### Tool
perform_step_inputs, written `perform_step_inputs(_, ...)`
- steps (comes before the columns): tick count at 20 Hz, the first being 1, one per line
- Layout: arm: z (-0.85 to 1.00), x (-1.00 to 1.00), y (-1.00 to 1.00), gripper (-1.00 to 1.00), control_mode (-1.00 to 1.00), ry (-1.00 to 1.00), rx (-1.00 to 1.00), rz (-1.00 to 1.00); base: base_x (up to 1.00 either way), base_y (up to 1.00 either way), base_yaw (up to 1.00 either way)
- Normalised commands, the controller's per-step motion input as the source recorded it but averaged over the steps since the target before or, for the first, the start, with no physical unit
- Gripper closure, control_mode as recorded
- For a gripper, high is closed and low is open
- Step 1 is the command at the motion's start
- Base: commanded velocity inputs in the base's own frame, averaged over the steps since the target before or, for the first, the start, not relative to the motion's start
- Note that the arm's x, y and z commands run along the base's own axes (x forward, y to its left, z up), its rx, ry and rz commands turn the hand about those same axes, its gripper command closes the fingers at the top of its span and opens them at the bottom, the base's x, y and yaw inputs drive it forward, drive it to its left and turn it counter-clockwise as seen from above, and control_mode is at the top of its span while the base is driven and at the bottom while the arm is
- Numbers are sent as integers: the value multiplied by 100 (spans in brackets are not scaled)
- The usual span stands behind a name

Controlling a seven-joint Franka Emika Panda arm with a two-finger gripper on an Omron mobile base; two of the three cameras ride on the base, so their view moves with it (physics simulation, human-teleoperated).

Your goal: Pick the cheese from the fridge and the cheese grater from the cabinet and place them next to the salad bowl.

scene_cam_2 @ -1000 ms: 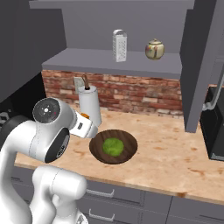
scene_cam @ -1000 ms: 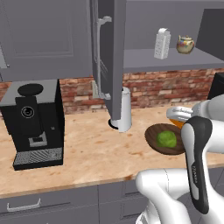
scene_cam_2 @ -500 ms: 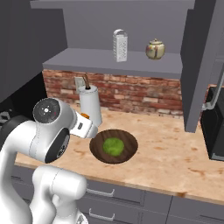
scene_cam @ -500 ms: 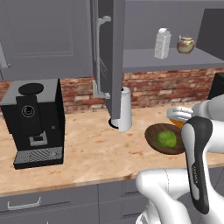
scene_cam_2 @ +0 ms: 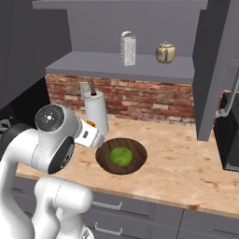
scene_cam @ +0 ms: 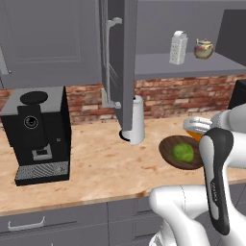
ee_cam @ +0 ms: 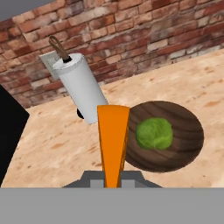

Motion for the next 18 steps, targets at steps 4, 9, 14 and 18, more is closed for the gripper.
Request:
perform_step_inputs(4, 0, 0, 0, 100, -100, 0, 0, 0, 0, 0, 0)
perform_step_inputs(9, 0, 0, 0, 100, -100, 0, 0, 0, 0, 0, 0)
perform_step_inputs(14, -4, 0, 10, 100, -100, -2, -5, 0, 0, 0, 0)
perform_step_inputs(18, -5, 7, 41, 100, -100, -2, -8, 0, 0, 0, 0)
